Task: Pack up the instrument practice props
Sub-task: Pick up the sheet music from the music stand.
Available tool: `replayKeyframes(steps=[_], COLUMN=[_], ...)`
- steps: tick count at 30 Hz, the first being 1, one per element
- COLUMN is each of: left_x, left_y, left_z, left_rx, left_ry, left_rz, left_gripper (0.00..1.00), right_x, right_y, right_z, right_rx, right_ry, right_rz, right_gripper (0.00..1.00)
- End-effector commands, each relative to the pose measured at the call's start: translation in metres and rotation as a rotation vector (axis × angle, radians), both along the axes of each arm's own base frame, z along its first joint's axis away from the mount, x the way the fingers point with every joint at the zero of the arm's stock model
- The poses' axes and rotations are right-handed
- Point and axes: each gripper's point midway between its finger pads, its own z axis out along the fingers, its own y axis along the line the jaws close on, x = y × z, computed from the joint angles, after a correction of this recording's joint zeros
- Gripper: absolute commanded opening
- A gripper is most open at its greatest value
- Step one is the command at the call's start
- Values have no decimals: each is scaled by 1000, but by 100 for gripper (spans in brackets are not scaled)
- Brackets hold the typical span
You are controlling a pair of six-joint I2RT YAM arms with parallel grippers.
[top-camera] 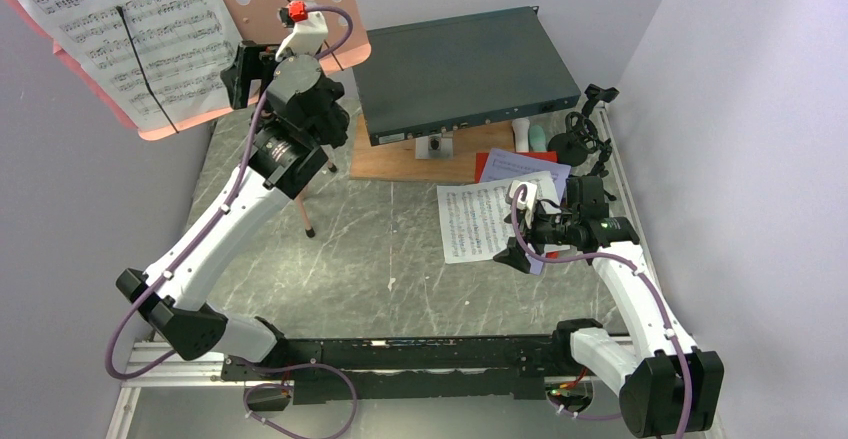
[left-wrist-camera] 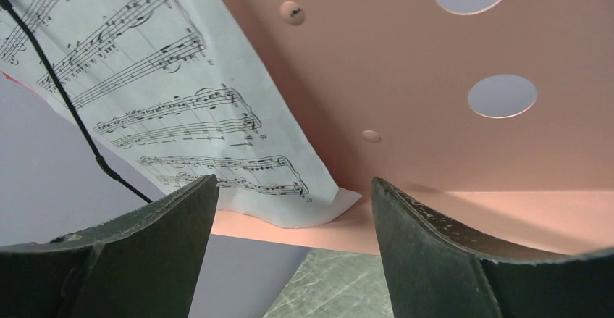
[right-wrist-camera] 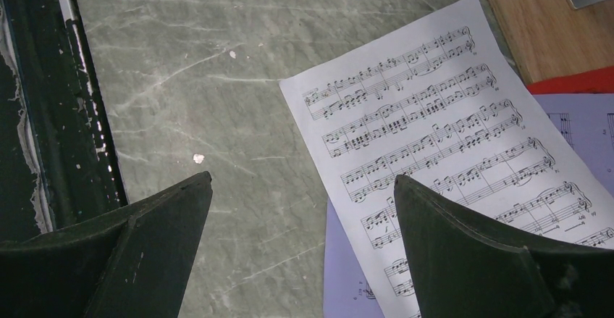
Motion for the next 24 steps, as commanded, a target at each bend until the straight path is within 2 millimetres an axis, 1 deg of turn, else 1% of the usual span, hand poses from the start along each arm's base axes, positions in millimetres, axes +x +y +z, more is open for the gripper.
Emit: replayKeyframes(steps=[1,4,12,17,20,21,24], left_x=[2,-3,-18,-25,-28,-29,-30], left_y=[9,16,27,31,28,26,20], left_z=[8,13,25,29,29,28,21], left_rx=[-29,-27,-42,-77,-104,-113,-160], left_ry=[-38,-55,-87,-109,-110,-105,-85], left_rz=[7,30,36,8,-49,-73,-161], left_gripper=[81,75,49,22,5,1,0], right_x=[5,5,6,6,6,6,7], right_y=[2,2,2,1,1,1,1], right_z=[6,6,5,4,3,3,2], right_rx=[4,4,5,3,2,2,0], right_ry=[-44,-43,-41,-39,-37,-37,-35], right_rz=[9,10,9,6,5,6,3], right_gripper=[100,100,100,100,100,100,100])
